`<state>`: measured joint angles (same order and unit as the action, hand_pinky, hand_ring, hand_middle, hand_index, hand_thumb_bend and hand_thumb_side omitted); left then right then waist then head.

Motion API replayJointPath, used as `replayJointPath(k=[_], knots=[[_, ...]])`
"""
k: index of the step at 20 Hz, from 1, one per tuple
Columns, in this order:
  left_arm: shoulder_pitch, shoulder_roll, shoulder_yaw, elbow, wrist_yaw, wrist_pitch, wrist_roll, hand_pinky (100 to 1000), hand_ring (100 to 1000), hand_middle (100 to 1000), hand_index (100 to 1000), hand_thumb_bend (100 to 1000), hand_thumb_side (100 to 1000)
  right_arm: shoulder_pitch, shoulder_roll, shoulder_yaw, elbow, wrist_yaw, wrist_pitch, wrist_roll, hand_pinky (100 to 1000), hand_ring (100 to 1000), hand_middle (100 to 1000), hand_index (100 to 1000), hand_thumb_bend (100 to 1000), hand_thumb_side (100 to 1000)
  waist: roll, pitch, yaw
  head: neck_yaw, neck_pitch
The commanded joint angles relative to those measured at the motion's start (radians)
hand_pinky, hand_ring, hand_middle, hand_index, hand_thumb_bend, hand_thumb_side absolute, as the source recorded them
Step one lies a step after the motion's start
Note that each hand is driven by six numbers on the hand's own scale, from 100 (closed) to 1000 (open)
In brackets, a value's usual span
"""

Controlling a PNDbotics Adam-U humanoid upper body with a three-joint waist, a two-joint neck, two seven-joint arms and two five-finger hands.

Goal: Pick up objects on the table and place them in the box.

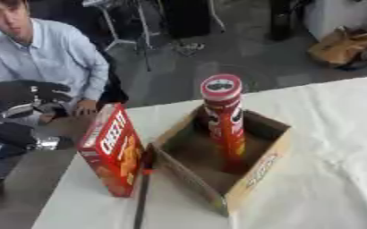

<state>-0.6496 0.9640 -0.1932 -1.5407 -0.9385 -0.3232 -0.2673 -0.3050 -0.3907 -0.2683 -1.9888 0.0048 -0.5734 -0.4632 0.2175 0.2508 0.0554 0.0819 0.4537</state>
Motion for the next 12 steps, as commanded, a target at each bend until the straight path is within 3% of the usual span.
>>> replayJointPath(k=[1, 4, 5, 7, 10, 11, 12], knots=[[-0.005, 0.049, 0.032, 0.013, -0.124, -0.052, 0.1, 1000, 1000, 1000, 1000, 728, 1000, -0.011, -0.02, 0.001, -0.011, -0.004, 0.0, 0.0, 887, 898, 650, 640, 100, 1000, -0.011, -0.016, 0.004, -0.003, -0.005], [-0.003, 0.047, 0.04, 0.031, -0.217, -0.073, 0.166, 1000, 1000, 1000, 1000, 738, 1000, -0.01, -0.021, 0.001, -0.011, -0.005, -0.001, 0.0, 887, 898, 650, 640, 100, 1000, -0.012, -0.016, 0.005, -0.003, -0.006], [-0.003, 0.049, 0.043, 0.032, -0.247, -0.08, 0.184, 1000, 1000, 1000, 1000, 811, 1000, -0.01, -0.021, 0.001, -0.011, -0.006, -0.001, 0.0, 888, 898, 650, 640, 100, 1000, -0.013, -0.016, 0.005, -0.004, -0.005], [0.0, 0.051, 0.049, 0.029, -0.322, -0.103, 0.221, 1000, 1000, 1000, 1000, 818, 1000, -0.009, -0.021, 0.001, -0.011, -0.006, -0.002, 0.0, 888, 898, 650, 640, 100, 1000, -0.014, -0.016, 0.007, -0.004, -0.004], [0.0, 0.044, 0.058, 0.053, -0.343, -0.137, 0.24, 1000, 1000, 1000, 1000, 819, 1000, -0.009, -0.019, 0.002, -0.011, -0.006, -0.002, 0.001, 888, 898, 650, 640, 100, 1000, -0.016, -0.016, 0.008, -0.004, -0.003], [-0.001, 0.043, 0.061, 0.062, -0.339, -0.143, 0.233, 1000, 1000, 1000, 1000, 878, 1000, -0.009, -0.019, 0.002, -0.011, -0.006, -0.002, 0.002, 888, 898, 650, 640, 100, 1000, -0.016, -0.016, 0.009, -0.004, -0.003], [-0.003, 0.042, 0.065, 0.072, -0.333, -0.144, 0.219, 1000, 1000, 1000, 1000, 878, 1000, -0.009, -0.019, 0.002, -0.011, -0.006, -0.002, 0.002, 888, 898, 650, 640, 100, 1000, -0.016, -0.016, 0.009, -0.004, -0.002]])
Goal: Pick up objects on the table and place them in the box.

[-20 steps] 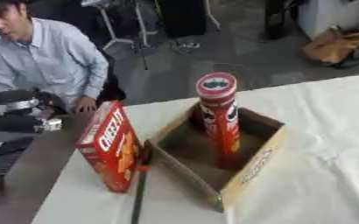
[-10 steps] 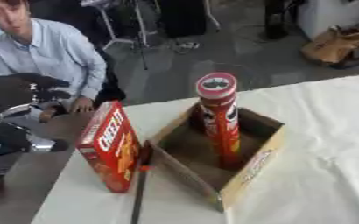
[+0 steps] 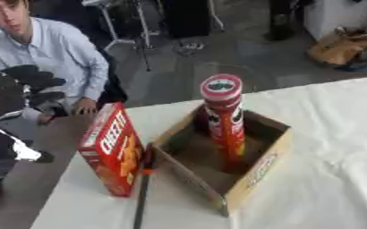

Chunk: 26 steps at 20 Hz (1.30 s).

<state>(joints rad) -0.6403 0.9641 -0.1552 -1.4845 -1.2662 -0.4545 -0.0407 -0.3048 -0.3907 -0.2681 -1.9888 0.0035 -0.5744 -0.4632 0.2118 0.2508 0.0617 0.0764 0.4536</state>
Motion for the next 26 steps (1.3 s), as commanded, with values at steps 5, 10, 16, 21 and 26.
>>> replayJointPath(k=[5, 10, 16, 21, 26], knots=[[-0.015, 0.035, 0.039, 0.049, 0.042, 0.013, -0.078, 1000, 1000, 1000, 1000, 852, 1000, -0.009, -0.018, 0.003, -0.011, -0.007, 0.0, 0.004, 888, 896, 648, 638, 100, 1000, -0.011, -0.017, 0.002, 0.004, -0.009], [-0.012, 0.03, 0.047, 0.063, 0.083, 0.033, -0.123, 1000, 1000, 1000, 1000, 838, 1000, -0.012, -0.019, 0.002, -0.011, -0.012, 0.0, 0.003, 888, 896, 648, 638, 100, 1000, -0.012, -0.018, 0.002, 0.005, -0.015], [0.006, 0.016, 0.056, 0.092, 0.221, 0.072, -0.17, 1000, 1000, 1000, 1000, 670, 1000, -0.015, -0.015, 0.001, -0.011, -0.019, 0.007, -0.001, 888, 896, 648, 639, 100, 1000, -0.014, -0.024, 0.0, 0.018, -0.019], [0.027, 0.013, 0.068, 0.083, 0.35, 0.116, -0.223, 1000, 1000, 1000, 1000, 581, 1000, -0.014, -0.015, -0.002, -0.011, -0.018, 0.007, -0.003, 888, 897, 649, 639, 100, 1000, -0.015, -0.025, 0.001, 0.008, -0.026], [0.055, 0.008, 0.076, 0.066, 0.558, 0.207, -0.293, 1000, 1000, 1000, 1000, 507, 1000, -0.012, -0.015, -0.003, -0.011, -0.016, 0.006, -0.007, 889, 896, 648, 639, 100, 1000, -0.017, -0.026, 0.004, 0.005, -0.019]])
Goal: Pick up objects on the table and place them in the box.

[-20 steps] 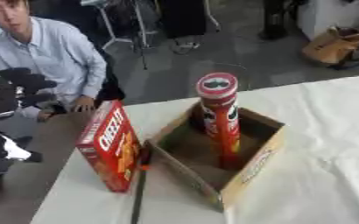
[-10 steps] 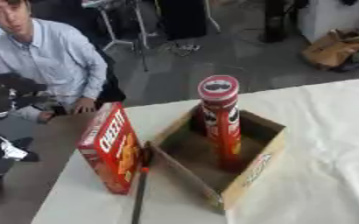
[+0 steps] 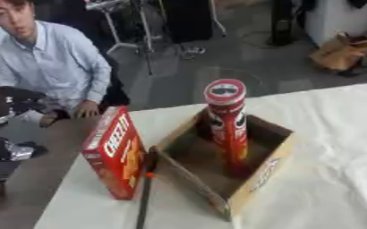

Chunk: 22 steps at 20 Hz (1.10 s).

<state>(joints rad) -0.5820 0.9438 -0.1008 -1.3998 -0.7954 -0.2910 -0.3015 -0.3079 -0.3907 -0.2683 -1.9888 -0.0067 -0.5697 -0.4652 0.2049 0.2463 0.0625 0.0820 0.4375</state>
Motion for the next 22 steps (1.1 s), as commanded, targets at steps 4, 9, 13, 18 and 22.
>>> replayJointPath(k=[4, 9, 13, 18, 22], knots=[[-0.004, 0.039, 0.02, -0.054, 0.147, 0.097, -0.084, 1000, 1000, 1000, 1000, 531, 1000, -0.007, -0.016, -0.002, -0.011, -0.006, 0.002, -0.007, 889, 896, 648, 639, 100, 1000, -0.011, -0.023, 0.003, 0.002, 0.001], [-0.01, 0.05, 0.021, -0.08, 0.109, 0.102, -0.091, 1000, 1000, 1000, 1000, 584, 1000, -0.006, -0.015, -0.002, -0.011, -0.004, 0.004, -0.006, 889, 896, 648, 639, 100, 1000, -0.007, -0.024, 0.0, 0.005, 0.012], [-0.016, 0.059, 0.019, -0.127, -0.089, 0.044, -0.002, 1000, 1000, 1000, 1000, 705, 1000, -0.006, -0.015, -0.002, -0.011, -0.002, 0.007, -0.005, 889, 897, 648, 639, 100, 1000, -0.005, -0.025, -0.001, 0.003, 0.019], [-0.021, 0.061, 0.014, -0.126, -0.387, -0.043, 0.153, 1000, 1000, 1000, 1000, 844, 1000, -0.007, -0.015, 0.0, -0.011, -0.003, 0.009, -0.003, 889, 897, 648, 639, 100, 1000, -0.002, -0.024, -0.004, 0.007, 0.025], [-0.026, 0.05, 0.011, -0.086, -0.448, -0.063, 0.216, 1000, 1000, 1000, 1000, 823, 1000, -0.008, -0.015, 0.002, -0.011, -0.005, 0.008, -0.002, 889, 897, 648, 639, 100, 1000, -0.003, -0.024, -0.003, 0.001, 0.028]])
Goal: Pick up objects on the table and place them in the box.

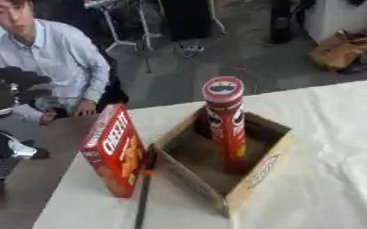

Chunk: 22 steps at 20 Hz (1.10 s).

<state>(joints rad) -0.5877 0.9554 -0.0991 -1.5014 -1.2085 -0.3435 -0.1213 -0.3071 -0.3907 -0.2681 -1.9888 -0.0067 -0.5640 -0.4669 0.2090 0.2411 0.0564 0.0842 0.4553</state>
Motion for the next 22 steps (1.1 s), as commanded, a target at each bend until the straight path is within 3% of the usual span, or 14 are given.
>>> replayJointPath(k=[1, 7, 11, 12, 13, 14, 16, 17, 18, 20, 22], knots=[[-0.024, 0.037, 0.008, 0.022, -0.037, -0.013, 0.042, 1000, 1000, 1000, 1000, 813, 1000, -0.008, -0.015, 0.003, -0.011, -0.005, 0.002, 0.001, 889, 897, 648, 639, 100, 1000, -0.008, -0.019, 0.003, -0.004, 0.011], [-0.043, 0.029, 0.003, 0.044, -0.016, -0.021, 0.042, 1000, 1000, 1000, 1000, 790, 1000, -0.009, -0.018, 0.006, -0.011, -0.01, -0.003, 0.003, 890, 897, 648, 638, 100, 1000, -0.011, -0.02, 0.002, -0.011, 0.011], [-0.051, 0.021, 0.003, 0.056, 0.039, -0.014, 0.032, 1000, 1000, 1000, 1000, 724, 1000, -0.01, -0.019, 0.008, -0.011, -0.013, -0.005, 0.005, 890, 896, 649, 638, 100, 1000, -0.012, -0.019, 0.003, -0.015, 0.01], [-0.051, 0.018, 0.004, 0.06, 0.063, -0.009, 0.027, 1000, 1000, 1000, 1000, 550, 1000, -0.01, -0.019, 0.008, -0.011, -0.013, -0.005, 0.006, 890, 896, 648, 638, 100, 1000, -0.013, -0.019, 0.003, -0.017, 0.009], [-0.054, -0.003, 0.014, 0.097, 0.151, 0.025, -0.004, 1000, 1000, 1000, 1000, 389, 1000, -0.009, -0.019, 0.008, -0.011, -0.014, -0.007, 0.005, 890, 896, 648, 638, 100, 1000, -0.015, -0.02, 0.004, -0.024, 0.006], [-0.062, -0.011, 0.014, 0.124, 0.27, 0.062, -0.049, 1000, 1000, 1000, 1000, 302, 1000, -0.008, -0.02, 0.009, -0.011, -0.015, -0.009, 0.005, 890, 896, 648, 638, 100, 1000, -0.016, -0.021, 0.004, -0.028, 0.005], [-0.083, -0.013, 0.007, 0.154, 0.542, 0.172, -0.191, 1000, 1000, 1000, 1000, 311, 1000, -0.006, -0.022, 0.009, -0.011, -0.017, -0.012, 0.005, 890, 896, 648, 638, 100, 1000, -0.017, -0.023, 0.005, -0.036, 0.006], [-0.092, -0.004, -0.013, 0.162, 0.644, 0.234, -0.296, 1000, 1000, 1000, 1000, 432, 1000, -0.006, -0.024, 0.01, -0.011, -0.018, -0.013, 0.005, 891, 895, 648, 638, 100, 1000, -0.016, -0.024, 0.005, -0.04, 0.007], [-0.109, 0.004, -0.023, 0.162, 0.716, 0.29, -0.406, 1000, 1000, 1000, 1000, 432, 1000, -0.005, -0.025, 0.011, -0.011, -0.019, -0.013, 0.005, 891, 895, 648, 638, 100, 1000, -0.016, -0.026, 0.006, -0.043, 0.009], [-0.147, 0.012, -0.031, 0.148, 0.794, 0.379, -0.577, 1000, 1000, 1000, 1000, 432, 1000, -0.003, -0.027, 0.012, -0.011, -0.022, -0.012, 0.005, 891, 895, 648, 638, 100, 1000, -0.014, -0.03, 0.01, -0.046, 0.013], [-0.186, 0.011, -0.041, 0.152, 0.826, 0.442, -0.671, 1000, 1000, 1000, 1000, 372, 1000, -0.001, -0.028, 0.014, -0.011, -0.024, -0.009, 0.006, 891, 895, 648, 638, 100, 1000, -0.011, -0.035, 0.012, -0.046, 0.017]])
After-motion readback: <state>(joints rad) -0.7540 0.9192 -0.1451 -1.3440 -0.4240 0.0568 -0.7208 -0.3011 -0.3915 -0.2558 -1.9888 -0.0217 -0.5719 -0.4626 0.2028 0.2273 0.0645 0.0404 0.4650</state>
